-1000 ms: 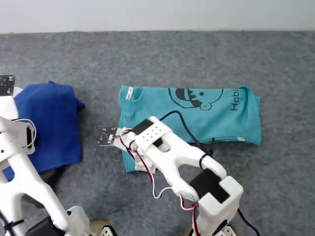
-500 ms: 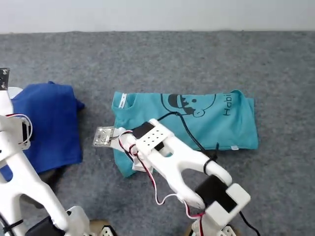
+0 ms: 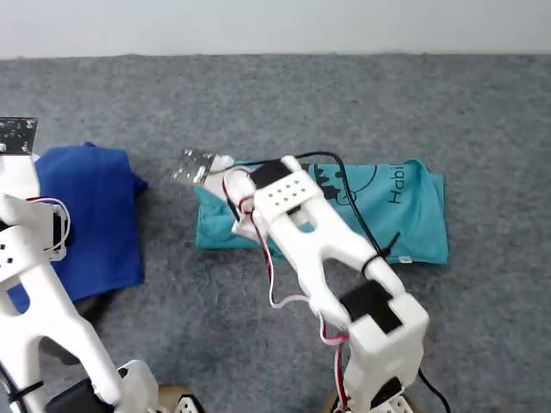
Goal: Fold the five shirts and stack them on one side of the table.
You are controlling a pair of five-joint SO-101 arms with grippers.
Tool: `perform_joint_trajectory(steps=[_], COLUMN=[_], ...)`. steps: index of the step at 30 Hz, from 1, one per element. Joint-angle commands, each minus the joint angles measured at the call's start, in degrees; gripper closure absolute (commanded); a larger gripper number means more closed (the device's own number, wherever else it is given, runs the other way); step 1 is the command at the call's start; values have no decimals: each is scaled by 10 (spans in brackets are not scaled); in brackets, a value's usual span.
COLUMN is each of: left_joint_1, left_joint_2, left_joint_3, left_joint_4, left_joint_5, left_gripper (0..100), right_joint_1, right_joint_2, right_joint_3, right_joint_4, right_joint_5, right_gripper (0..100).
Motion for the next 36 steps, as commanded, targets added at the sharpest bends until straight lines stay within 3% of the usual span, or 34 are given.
perform_joint_trajectory(steps=[1, 7, 12, 19, 24, 27, 33, 36], left_joint_1=[3, 3, 4, 20, 69, 88, 88, 88], left_joint_2=[-45, -105, -120, -149, -201, -229, -261, -280], left_joint_3=[-24, -21, -15, 21, 56, 67, 91, 95], left_joint_4=[2, 2, 3, 15, 13, 11, 20, 37], left_joint_5=[0, 0, 0, 0, 0, 0, 0, 0], left_gripper=[855, 855, 855, 855, 855, 855, 855, 855], right_joint_1=[35, 66, 95, 73, 21, 20, 95, 116], right_joint_2=[42, 108, 124, 124, 136, 176, 233, 228], right_joint_3=[-85, -166, -224, -315, -318, -321, -323, -323], right_joint_4=[-7, 60, 109, 229, 247, 213, 64, 41], right_joint_5=[2, -17, -58, -58, -59, -55, -59, -60], right_gripper=[980, 767, 750, 888, 980, 987, 987, 987])
